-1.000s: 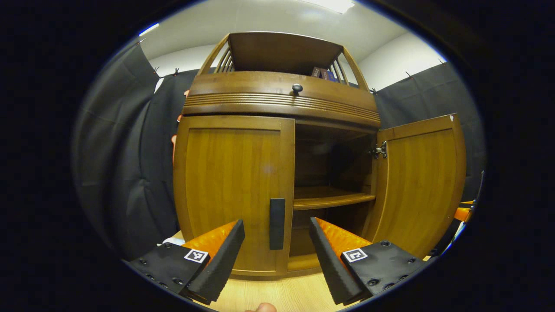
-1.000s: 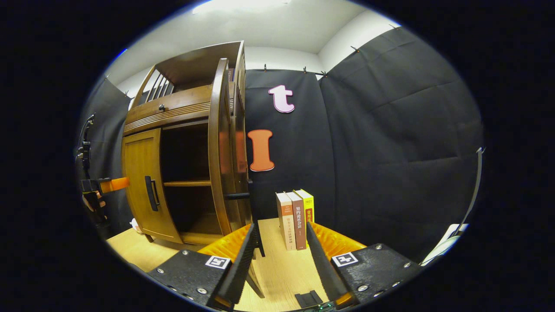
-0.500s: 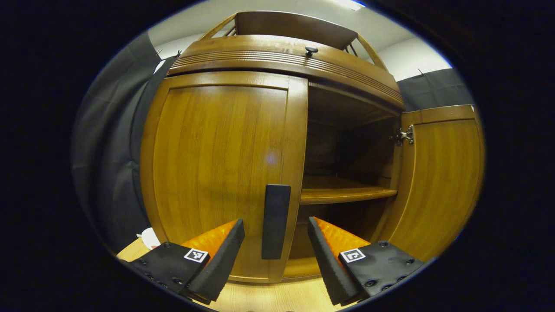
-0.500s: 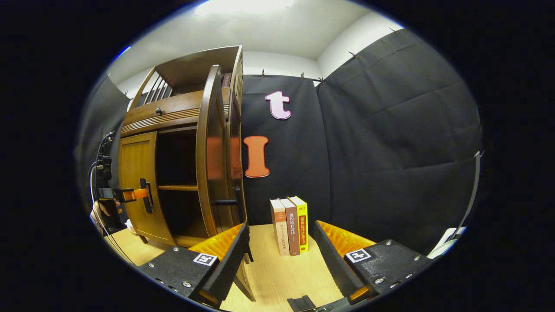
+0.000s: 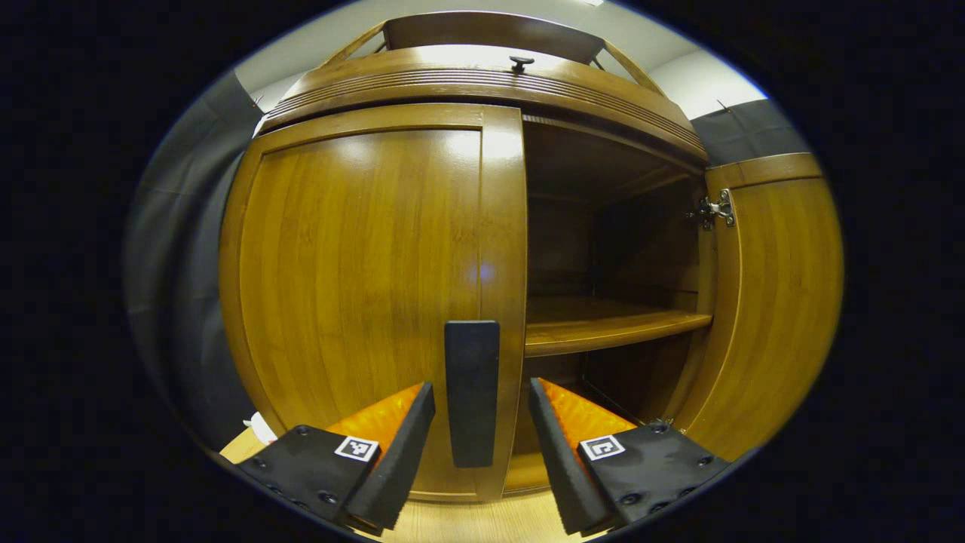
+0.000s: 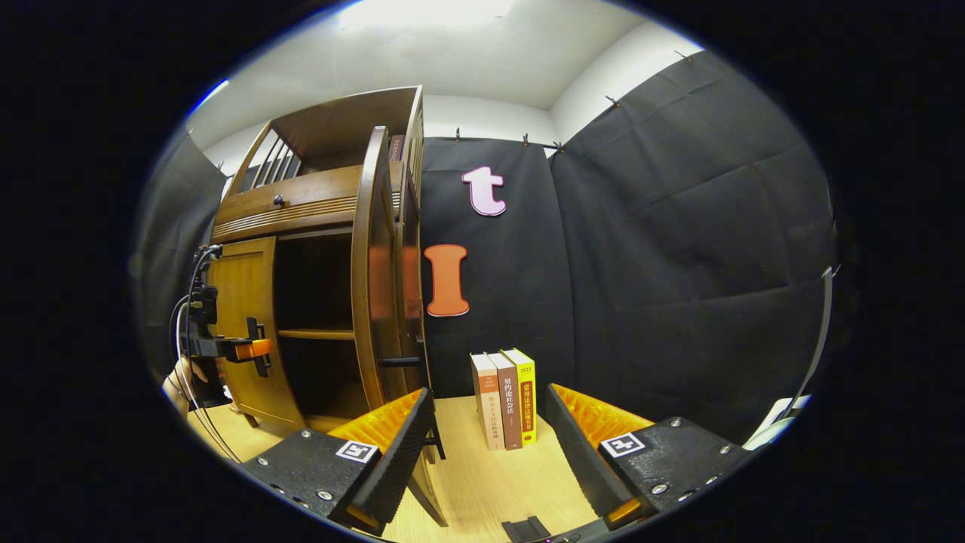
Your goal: Open the right door of the double-door shoe cabinet with the right hand, and open the left door with the left hand.
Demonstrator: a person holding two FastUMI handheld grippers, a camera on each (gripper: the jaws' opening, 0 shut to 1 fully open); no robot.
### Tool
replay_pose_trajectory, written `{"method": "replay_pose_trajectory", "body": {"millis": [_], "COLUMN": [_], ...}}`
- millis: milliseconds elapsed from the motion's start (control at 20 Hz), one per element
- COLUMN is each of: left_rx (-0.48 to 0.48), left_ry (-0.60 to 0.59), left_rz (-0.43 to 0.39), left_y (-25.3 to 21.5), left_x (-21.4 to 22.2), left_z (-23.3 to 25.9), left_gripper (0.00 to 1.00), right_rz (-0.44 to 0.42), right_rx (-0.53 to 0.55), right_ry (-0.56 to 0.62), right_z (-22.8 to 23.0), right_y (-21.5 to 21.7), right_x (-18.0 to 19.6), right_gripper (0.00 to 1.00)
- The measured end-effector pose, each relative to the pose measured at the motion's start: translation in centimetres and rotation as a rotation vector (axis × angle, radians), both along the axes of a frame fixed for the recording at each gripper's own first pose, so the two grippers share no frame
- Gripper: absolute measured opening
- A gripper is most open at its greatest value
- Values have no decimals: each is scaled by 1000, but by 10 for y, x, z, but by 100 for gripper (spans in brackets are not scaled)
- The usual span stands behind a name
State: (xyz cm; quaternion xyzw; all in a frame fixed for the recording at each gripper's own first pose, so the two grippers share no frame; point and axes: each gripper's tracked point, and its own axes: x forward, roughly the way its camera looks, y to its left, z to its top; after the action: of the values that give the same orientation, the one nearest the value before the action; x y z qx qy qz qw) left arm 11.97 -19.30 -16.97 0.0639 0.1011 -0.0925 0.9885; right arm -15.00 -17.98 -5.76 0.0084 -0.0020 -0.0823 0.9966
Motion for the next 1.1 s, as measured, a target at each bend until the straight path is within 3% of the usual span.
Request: {"method": "replay_pose_trajectory", "body": {"millis": [300, 400, 550, 600, 650, 750, 1100], "left_rx": [44, 26, 28, 13, 12, 15, -32], "left_ry": [-23, -15, 15, 11, 14, 16, 51], "left_rz": [26, 12, 5, 7, 8, 15, -55], "left_y": [6, 5, 7, 7, 7, 9, 15], "left_x": [5, 6, 7, 6, 6, 1, -40], "left_z": [1, 0, -1, 0, -1, -1, 11], "left_gripper": [39, 41, 29, 31, 23, 20, 20], "right_rz": [30, 47, 58, 60, 62, 67, 85], "right_rx": [18, 23, 26, 23, 19, 13, 4], "right_ry": [19, 23, 7, -1, -8, -12, -24], "right_z": [-6, -4, 5, 8, 11, 13, 17], "right_y": [8, 15, 22, 24, 27, 33, 55], "right_x": [-1, -3, -7, -10, -12, -16, -22], "right_gripper": [92, 92, 92, 92, 92, 92, 92]}}
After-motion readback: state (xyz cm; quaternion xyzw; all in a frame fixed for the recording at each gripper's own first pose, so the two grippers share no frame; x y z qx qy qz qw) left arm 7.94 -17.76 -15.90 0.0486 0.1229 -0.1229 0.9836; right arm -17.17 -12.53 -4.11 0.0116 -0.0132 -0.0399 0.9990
